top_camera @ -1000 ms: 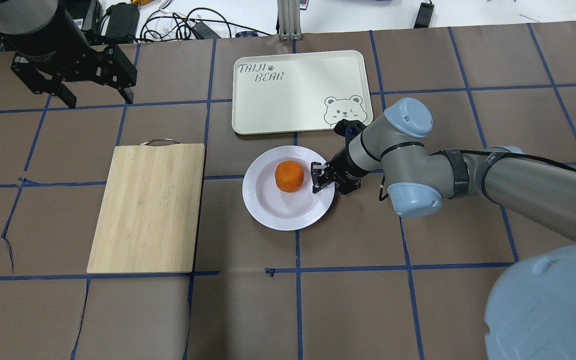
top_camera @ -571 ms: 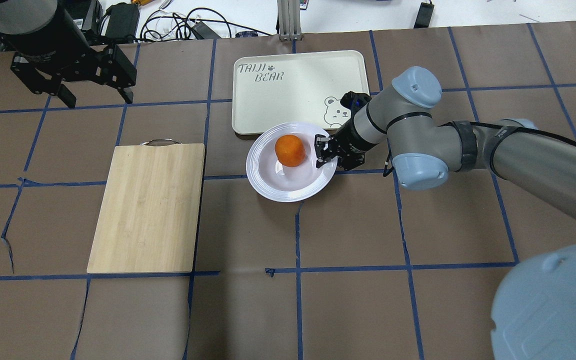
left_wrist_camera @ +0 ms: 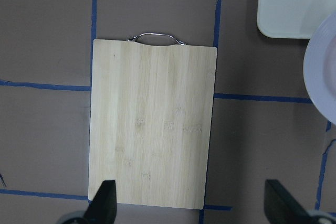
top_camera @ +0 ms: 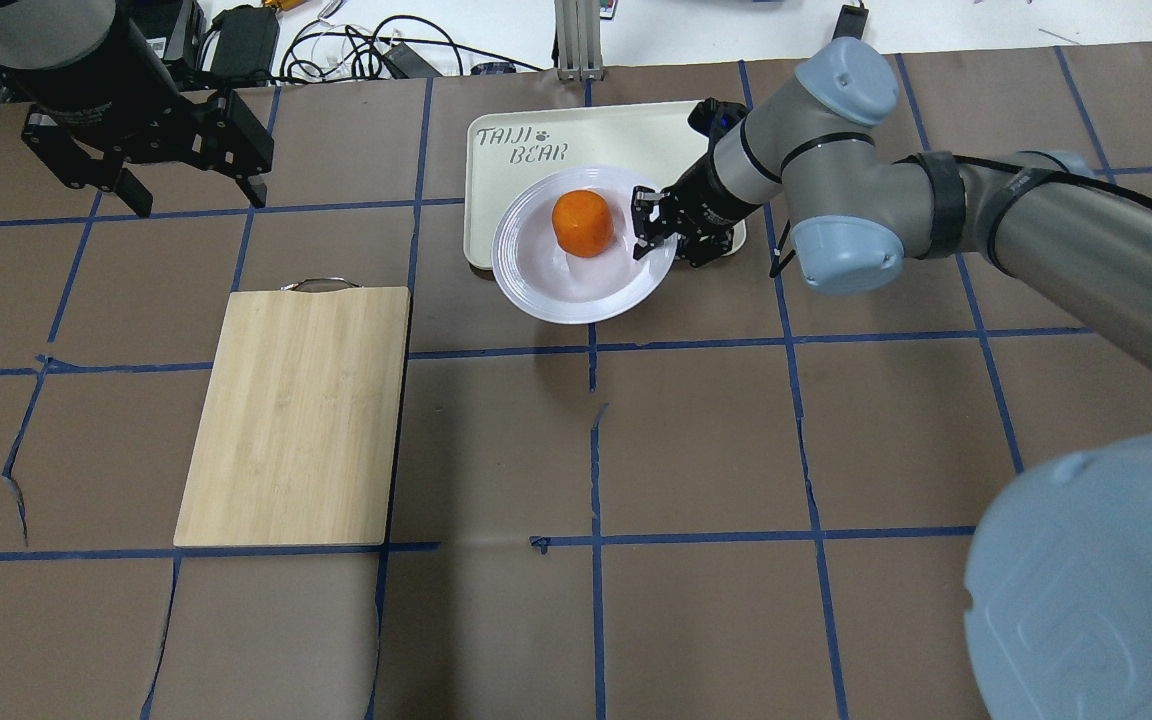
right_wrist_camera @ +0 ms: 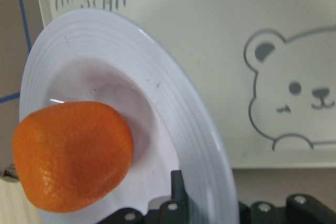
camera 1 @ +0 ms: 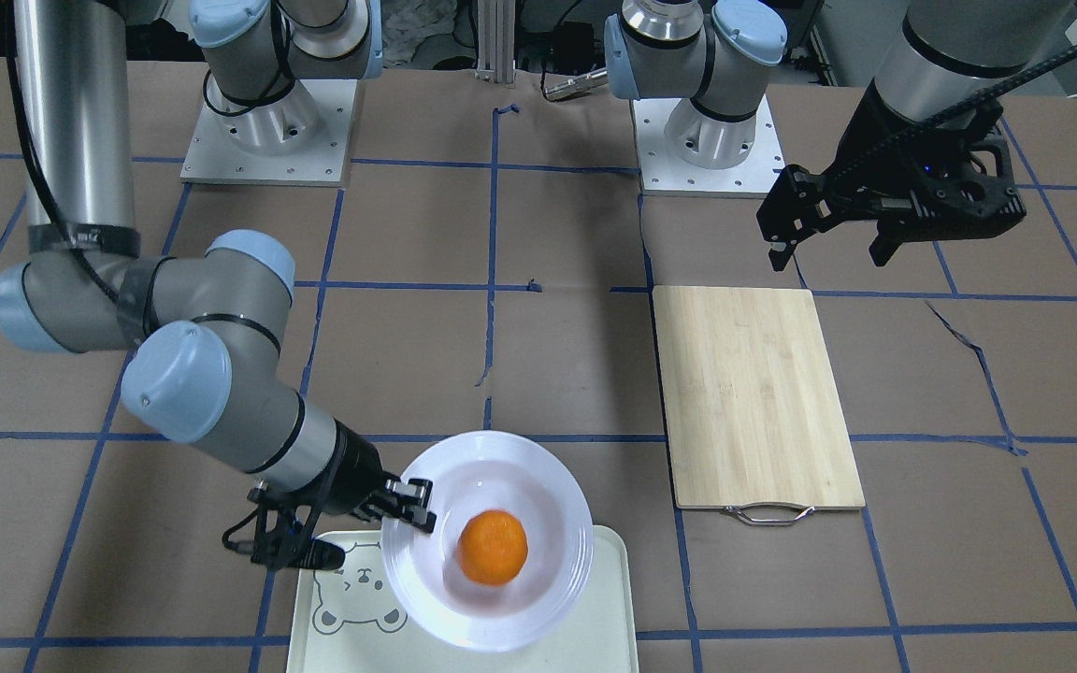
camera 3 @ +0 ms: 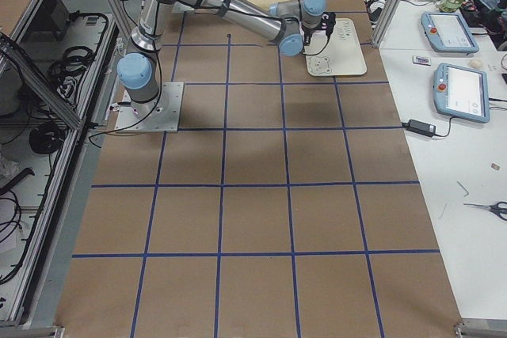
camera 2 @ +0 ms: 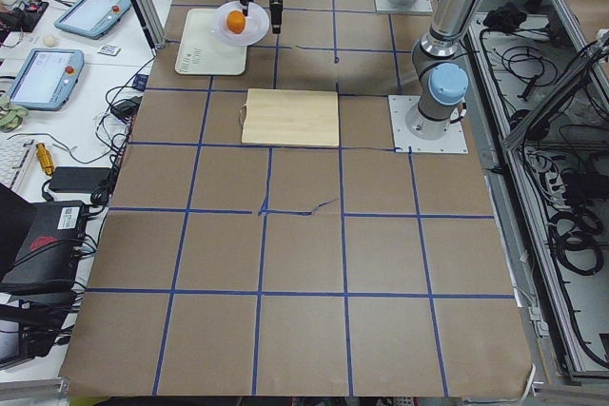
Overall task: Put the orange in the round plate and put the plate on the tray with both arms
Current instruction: 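Slide the plate with the right gripper farther away onto the bear tray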
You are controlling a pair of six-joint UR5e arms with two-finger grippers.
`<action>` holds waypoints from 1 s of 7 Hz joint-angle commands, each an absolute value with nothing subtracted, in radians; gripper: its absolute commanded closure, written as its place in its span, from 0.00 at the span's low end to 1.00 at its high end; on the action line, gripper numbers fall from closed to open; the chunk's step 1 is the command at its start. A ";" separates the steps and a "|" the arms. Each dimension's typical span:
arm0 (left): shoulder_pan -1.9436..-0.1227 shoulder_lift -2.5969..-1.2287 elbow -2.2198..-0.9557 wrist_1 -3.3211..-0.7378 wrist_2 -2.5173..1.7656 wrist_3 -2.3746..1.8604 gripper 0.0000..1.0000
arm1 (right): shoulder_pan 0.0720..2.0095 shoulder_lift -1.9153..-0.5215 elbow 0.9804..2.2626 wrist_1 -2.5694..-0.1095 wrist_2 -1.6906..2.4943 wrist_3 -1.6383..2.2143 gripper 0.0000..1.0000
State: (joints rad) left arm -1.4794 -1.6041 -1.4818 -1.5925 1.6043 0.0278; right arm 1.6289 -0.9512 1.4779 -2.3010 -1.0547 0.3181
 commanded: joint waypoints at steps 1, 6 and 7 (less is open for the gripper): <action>-1.479 -1.605 -1.482 -1.594 1.606 0.028 0.00 | 1.628 -0.777 1.257 -2.298 -1.055 0.368 1.00; -1.479 -1.605 -1.491 -1.579 1.605 0.018 0.00 | 1.628 -0.793 1.319 -2.301 -1.161 0.364 0.23; -1.479 -1.605 -1.493 -1.578 1.605 0.018 0.00 | 1.621 -0.817 1.306 -2.296 -1.214 0.348 0.00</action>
State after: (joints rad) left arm -1.4788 -1.6045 -1.4913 -1.5803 1.6041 0.0193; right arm 1.6259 -0.7878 1.3082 -2.3014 -1.1524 0.3601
